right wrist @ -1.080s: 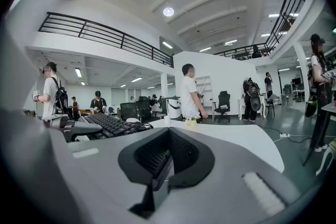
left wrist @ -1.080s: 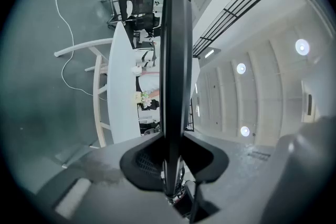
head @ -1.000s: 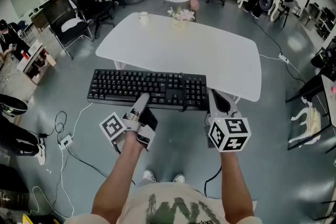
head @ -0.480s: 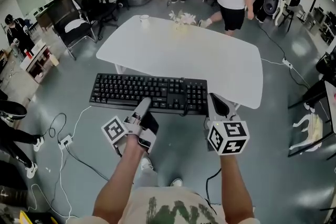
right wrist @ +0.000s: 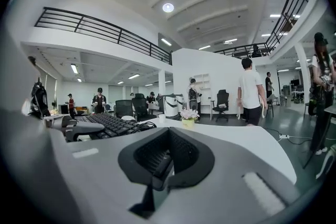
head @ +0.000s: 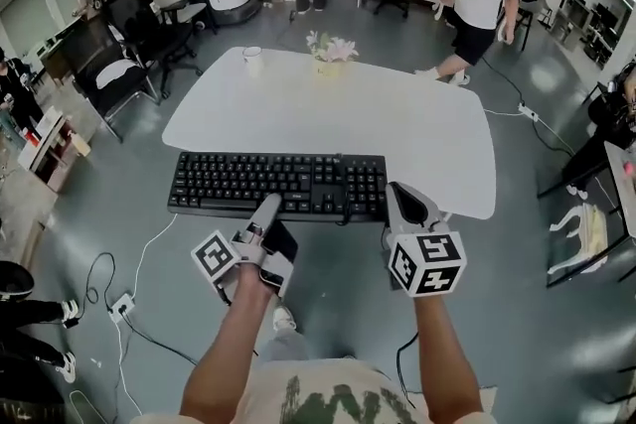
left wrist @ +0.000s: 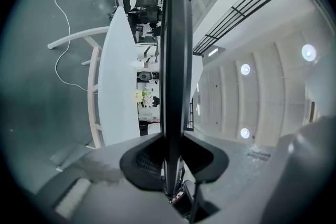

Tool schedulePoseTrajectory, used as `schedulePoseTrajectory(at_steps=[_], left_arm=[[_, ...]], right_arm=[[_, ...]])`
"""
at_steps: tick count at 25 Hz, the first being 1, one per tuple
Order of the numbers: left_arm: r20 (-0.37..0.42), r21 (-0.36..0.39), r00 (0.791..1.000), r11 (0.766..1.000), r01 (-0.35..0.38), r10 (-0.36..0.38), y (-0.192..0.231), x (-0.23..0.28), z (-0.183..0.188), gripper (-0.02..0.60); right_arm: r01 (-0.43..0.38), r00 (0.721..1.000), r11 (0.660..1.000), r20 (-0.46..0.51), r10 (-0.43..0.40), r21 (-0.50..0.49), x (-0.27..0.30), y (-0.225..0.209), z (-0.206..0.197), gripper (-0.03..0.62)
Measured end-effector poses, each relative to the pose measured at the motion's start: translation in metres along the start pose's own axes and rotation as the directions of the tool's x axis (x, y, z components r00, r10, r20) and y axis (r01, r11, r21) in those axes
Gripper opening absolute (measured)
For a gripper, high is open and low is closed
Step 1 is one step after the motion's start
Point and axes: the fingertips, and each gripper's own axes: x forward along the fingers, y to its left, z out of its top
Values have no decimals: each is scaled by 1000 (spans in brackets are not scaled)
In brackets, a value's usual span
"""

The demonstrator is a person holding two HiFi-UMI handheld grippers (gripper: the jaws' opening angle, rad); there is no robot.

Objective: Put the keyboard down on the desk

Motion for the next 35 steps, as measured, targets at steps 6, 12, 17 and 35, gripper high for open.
schedulePoseTrajectory(at_steps=[6, 12, 17, 35], left_arm=[[-70, -30, 998, 1000, 0, -2, 10, 41, 43, 89], [-143, -49, 990, 999, 14, -21, 15, 69, 79, 89], [-186, -54, 982, 999, 4, -14, 21, 78, 102, 89], [-222, -81, 975, 997, -2, -16, 37, 104, 127, 91]], right_arm=[[73, 997, 997, 6, -73, -1, 43, 9, 19, -1], [138, 990, 990, -2, -138, -4, 77, 23, 25, 0], [174, 985, 985, -11, -174, -2, 99, 35, 28, 0], [213, 977, 977, -26, -213, 10, 130, 33, 27, 0]])
